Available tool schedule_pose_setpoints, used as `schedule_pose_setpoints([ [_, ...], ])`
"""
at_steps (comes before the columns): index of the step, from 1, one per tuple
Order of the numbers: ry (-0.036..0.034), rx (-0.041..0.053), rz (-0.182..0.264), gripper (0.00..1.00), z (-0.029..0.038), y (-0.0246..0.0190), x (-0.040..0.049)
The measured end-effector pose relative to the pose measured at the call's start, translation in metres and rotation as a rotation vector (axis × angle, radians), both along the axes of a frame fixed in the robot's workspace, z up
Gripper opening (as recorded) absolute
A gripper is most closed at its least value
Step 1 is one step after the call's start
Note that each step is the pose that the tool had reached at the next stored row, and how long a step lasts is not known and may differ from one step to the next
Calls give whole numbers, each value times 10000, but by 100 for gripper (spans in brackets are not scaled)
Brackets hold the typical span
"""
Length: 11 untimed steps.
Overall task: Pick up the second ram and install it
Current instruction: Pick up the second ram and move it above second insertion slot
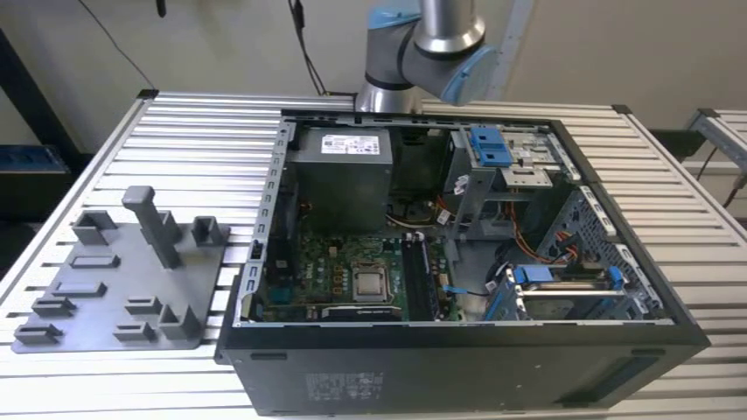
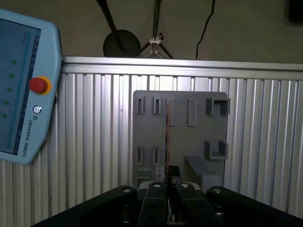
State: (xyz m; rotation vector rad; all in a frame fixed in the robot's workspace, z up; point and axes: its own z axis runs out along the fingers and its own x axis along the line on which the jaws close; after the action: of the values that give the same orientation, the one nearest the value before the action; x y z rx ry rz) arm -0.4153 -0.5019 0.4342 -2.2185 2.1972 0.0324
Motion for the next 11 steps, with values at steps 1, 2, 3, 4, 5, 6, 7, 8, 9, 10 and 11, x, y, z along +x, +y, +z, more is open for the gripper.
schedule_pose_setpoints([
  [1, 3, 0, 0, 14, 0, 0, 21],
  [2, 7, 0, 0, 14, 0, 0, 43],
  [3, 11, -1, 0, 14, 0, 0, 67],
  [4, 15, -1, 0, 14, 0, 0, 90],
  [5, 19, 0, 0, 14, 0, 0, 115],
  [6, 22, 0, 1, 14, 0, 0, 138],
  [7, 24, 0, 1, 14, 0, 0, 160],
  [8, 27, 0, 0, 14, 0, 0, 180],
  [9, 29, -1, 1, 14, 0, 0, 201],
  [10, 32, 0, 1, 14, 0, 0, 224],
  [11, 35, -1, 0, 14, 1, 0, 245],
])
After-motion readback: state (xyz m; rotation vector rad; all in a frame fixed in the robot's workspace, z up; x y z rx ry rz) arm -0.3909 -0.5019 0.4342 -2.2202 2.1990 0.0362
